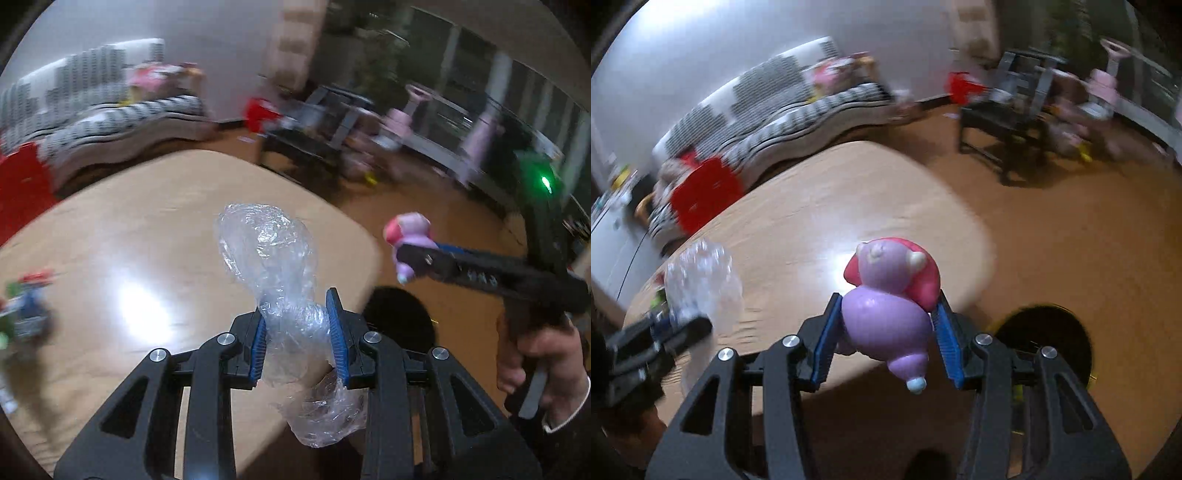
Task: Collect trash
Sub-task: 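Carry both items to the black bin and open both tools to drop them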
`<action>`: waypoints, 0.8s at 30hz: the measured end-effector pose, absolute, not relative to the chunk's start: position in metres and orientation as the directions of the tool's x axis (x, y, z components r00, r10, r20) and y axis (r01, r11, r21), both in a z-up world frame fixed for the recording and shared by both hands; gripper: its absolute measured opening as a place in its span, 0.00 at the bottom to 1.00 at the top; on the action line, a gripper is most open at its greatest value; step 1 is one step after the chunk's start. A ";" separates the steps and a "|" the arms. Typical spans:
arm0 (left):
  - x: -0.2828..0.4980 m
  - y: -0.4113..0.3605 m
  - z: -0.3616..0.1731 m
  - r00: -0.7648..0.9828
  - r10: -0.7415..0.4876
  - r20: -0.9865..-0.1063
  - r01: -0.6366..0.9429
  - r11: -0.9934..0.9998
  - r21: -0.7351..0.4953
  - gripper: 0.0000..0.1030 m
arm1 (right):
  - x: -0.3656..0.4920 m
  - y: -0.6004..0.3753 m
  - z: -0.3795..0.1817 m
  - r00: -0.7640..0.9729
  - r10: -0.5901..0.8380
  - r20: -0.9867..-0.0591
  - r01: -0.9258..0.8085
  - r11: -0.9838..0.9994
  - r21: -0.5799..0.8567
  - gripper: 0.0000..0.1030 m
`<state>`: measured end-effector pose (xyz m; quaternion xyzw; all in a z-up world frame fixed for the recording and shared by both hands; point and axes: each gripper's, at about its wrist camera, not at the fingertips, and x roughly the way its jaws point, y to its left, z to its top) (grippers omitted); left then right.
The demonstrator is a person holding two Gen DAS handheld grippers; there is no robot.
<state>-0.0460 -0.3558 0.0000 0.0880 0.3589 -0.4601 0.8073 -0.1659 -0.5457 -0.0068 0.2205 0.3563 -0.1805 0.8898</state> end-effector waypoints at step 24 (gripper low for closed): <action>-0.118 -0.561 -0.111 0.018 -0.665 -0.747 0.883 0.361 -0.300 0.28 | -0.273 -0.676 -0.072 0.585 -0.208 -0.784 0.674 0.661 0.328 0.48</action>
